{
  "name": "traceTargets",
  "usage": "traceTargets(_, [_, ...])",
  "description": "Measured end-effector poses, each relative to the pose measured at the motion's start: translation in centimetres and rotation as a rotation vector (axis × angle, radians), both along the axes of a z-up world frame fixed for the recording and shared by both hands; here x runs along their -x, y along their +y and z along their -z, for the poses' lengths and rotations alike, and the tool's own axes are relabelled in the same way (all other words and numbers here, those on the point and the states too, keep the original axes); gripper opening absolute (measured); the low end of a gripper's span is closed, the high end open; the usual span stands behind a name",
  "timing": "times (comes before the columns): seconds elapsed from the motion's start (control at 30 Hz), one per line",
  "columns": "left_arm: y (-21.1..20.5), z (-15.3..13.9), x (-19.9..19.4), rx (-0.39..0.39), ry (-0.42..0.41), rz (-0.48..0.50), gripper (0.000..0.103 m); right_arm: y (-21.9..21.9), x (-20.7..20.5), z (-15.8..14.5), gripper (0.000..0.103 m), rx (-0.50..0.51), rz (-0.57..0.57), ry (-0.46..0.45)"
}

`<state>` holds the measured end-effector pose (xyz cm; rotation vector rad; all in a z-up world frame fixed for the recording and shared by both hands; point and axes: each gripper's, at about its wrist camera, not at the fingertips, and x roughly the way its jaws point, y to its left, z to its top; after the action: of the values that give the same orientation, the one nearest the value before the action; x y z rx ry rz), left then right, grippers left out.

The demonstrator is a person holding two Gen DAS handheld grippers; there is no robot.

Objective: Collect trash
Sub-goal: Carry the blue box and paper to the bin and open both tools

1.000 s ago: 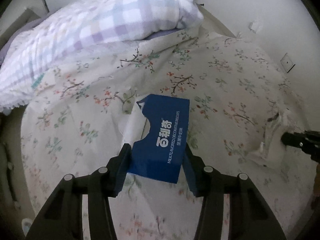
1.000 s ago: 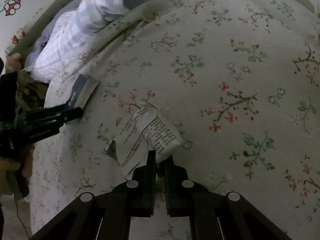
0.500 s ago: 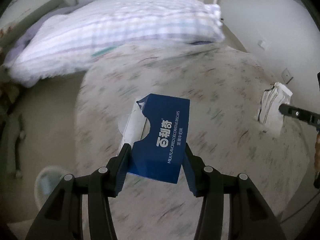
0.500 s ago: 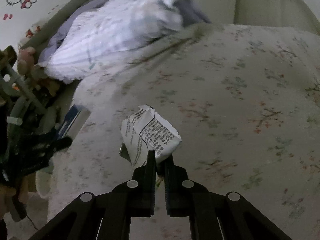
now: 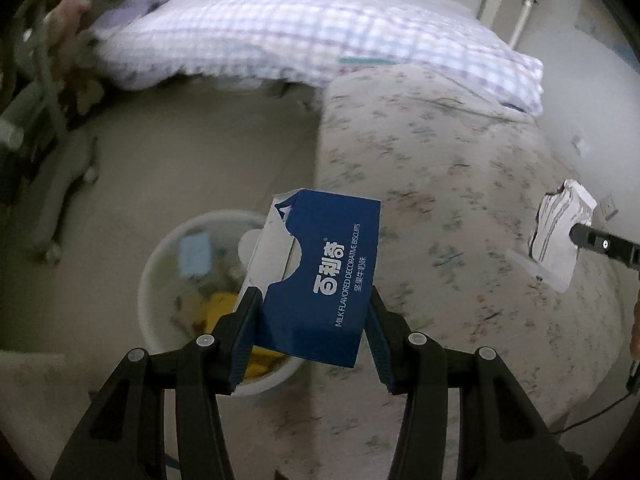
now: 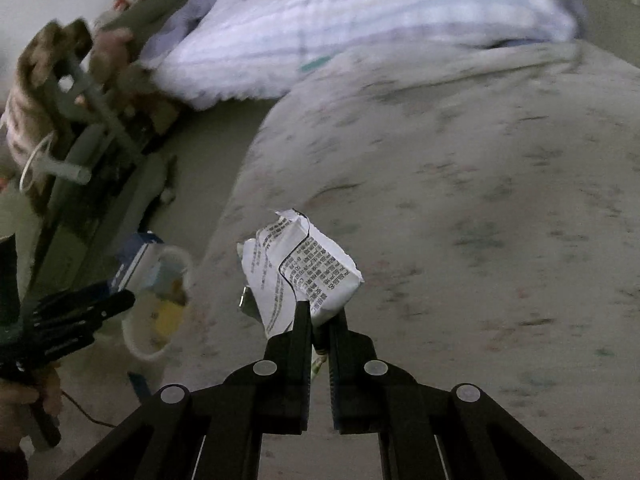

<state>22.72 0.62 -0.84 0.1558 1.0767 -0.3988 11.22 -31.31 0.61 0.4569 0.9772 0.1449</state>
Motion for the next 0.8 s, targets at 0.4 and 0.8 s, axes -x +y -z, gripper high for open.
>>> traceTargets(0.4, [6.2,4.2,-2.2,0.027,0.049,-0.118,0.053,10.2,-5.1,3.0,0.005,0.006,-0.132,0.058])
traceTargets(0.8, [10.9,5.9,-2.6,0.046,0.040,-0.288,0.082,15.4,-8.5,5.0,0.005,-0.001,-0.202,0.095])
